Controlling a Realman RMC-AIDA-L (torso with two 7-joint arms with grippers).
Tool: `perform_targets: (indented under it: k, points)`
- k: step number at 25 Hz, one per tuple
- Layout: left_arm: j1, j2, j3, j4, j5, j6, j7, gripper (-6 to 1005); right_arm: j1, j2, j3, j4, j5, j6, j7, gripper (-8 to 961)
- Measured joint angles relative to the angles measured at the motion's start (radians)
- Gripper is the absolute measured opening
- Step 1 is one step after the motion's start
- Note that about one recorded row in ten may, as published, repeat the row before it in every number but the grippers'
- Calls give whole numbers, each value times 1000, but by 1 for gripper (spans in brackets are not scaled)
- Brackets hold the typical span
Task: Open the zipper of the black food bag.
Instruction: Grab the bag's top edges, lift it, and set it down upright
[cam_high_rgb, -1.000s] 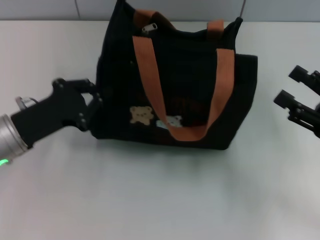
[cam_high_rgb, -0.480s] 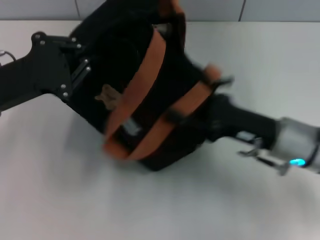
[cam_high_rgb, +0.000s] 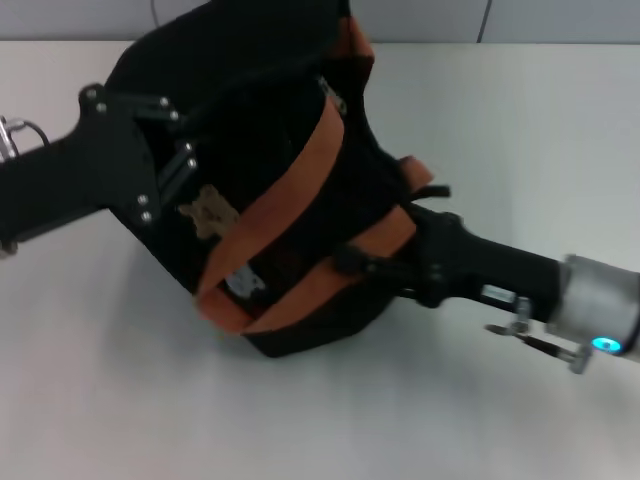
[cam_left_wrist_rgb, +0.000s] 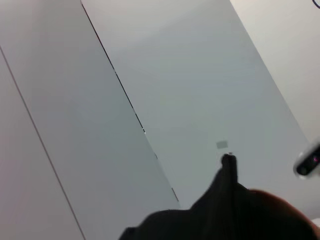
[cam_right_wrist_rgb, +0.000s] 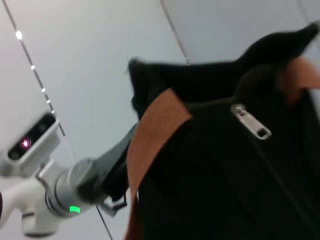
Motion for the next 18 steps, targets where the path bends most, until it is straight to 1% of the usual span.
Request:
perform_targets:
  k: [1,2,3,4,5,6,7,8,13,18]
  points:
    - [8,0,1,-28,1,6,54,77,-38,-1,-1,-39,0,-48,27,789]
    - [8,0,1,-28,1,6,54,77,-38,-1,-1,-39,0,-48,27,788]
    - [18,0,2,-40,2,7,90,77,-74,-1,-2,-74,0,-88,49,788]
    - [22,0,4,-43,3,7,99,77,-92,-2,-2,-95,0,-103,62,787]
    - [22,0,4,-43,3,7,99,77,-92,-2,-2,-95,0,-103,62,787]
    - [27,-2,9,-45,4,7,104,77,-124,-2,-2,-140,0,-133,94,787]
    - [27,-2,9,-45,4,7,104,78,-124,-2,-2,-140,0,-133,94,786]
    - [30,-2,13,-52,4,8,114,78,-145,-3,-1,-175,1,-154,120,786]
    - [28,-3,21,-69,6,17,154,78,-173,-7,13,-220,10,-207,150,784]
    - [19,-3,28,-70,6,13,155,77,-174,-22,24,-248,35,-296,198,782]
